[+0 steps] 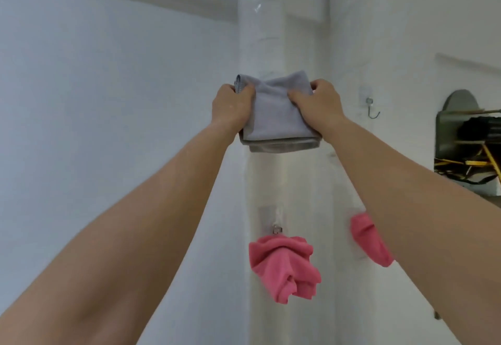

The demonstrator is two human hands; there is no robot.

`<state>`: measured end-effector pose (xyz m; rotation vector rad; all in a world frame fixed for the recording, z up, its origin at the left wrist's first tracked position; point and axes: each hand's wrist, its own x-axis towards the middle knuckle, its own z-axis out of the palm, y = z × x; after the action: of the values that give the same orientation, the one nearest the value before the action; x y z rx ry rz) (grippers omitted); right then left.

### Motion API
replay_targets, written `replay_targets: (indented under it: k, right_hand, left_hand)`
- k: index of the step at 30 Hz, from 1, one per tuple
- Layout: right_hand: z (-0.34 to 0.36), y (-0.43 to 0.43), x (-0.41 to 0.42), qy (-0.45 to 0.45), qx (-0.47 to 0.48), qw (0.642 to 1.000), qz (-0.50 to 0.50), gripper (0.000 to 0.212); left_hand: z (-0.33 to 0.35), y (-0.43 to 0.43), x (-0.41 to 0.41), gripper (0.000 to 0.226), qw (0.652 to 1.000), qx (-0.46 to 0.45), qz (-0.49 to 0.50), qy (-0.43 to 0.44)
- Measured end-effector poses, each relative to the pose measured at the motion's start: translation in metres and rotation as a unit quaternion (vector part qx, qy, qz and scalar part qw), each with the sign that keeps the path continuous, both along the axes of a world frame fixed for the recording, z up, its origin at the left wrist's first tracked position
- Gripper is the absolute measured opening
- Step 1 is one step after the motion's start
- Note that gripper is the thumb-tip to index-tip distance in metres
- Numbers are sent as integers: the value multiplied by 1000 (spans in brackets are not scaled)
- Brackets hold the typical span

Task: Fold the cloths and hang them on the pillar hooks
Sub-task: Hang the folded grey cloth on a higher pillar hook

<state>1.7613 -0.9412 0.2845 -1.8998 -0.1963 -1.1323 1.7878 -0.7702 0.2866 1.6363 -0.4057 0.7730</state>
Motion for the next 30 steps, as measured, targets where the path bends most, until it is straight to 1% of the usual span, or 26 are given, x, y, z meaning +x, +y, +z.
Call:
replay_targets:
  k: [3, 5, 8, 11, 13, 14, 16, 17, 18, 19, 21, 22, 23, 24, 25, 26, 27, 29, 30]
  right_hand:
    - [29, -8, 24, -4, 24, 999, 27, 46]
    - [38, -16, 41, 16, 20, 999, 30, 49]
    - [33, -25, 62, 72, 15, 995, 67, 47]
    - [17, -29, 71, 96, 63, 986, 123, 43]
    - [6, -29, 71, 103, 89, 980, 143, 46]
    - [2, -28, 69, 94, 93, 978, 160, 49]
    - [-5, -26, 67, 28, 68, 981, 182, 47]
    - [-6, -24, 67, -17, 41, 984, 174, 41]
    - [-7, -23, 65, -56, 13, 986, 158, 32]
    - [-7, -23, 64, -84, -17, 987, 134, 24]
    - [-7, -23, 61, -99, -49, 987, 118, 10]
    - [-8, -24, 56, -81, -34, 985, 145, 6]
    - [-10, -24, 50, -49, -5, 980, 193, 9]
    - [-12, -26, 48, -14, 17, 971, 238, 14]
    - [-13, -29, 46, 7, 16, 964, 264, 19]
    - [-15, -32, 45, 15, -6, 963, 269, 28]
    - [-16, -34, 45, 17, -32, 963, 266, 38]
    - [-16, -36, 44, 9, -76, 963, 257, 51]
    - [-14, -36, 43, 5, -87, 961, 261, 55]
  left_hand:
    - [33, -5, 17, 27, 1000, 6, 12, -5]
    - [43, -5, 28, 26, 1000, 19, 10, 8]
    - [40, -3, 43, 29, 998, 26, -7, 57]
    - [24, 2, 47, 32, 995, -8, -48, 89]
    - [12, 5, 49, 25, 992, -19, -66, 109]
    - [5, 6, 47, 19, 990, -18, -69, 119]
    - [-3, 6, 46, 11, 990, -11, -59, 126]
    - [-5, 5, 46, 9, 992, -5, -47, 116]
    - [-4, 5, 46, 12, 996, 4, -28, 90]
    - [-4, 5, 45, 19, 999, 19, -2, 44]
    - [-3, 3, 37, 27, 993, 78, 41, -78]
    - [-3, 2, 34, 27, 984, 116, 56, -120]
    - [-4, 0, 31, 30, 978, 147, 64, -133]
    - [-6, -1, 27, 35, 977, 165, 64, -122]
    - [-7, -1, 27, 35, 979, 163, 58, -110]
    - [-7, -1, 27, 26, 984, 149, 48, -89]
    - [-5, -1, 25, 22, 989, 125, 37, -71]
    - [0, -3, 20, 55, 997, 74, 23, -22]
    - [3, -5, 15, 70, 997, 74, 23, -6]
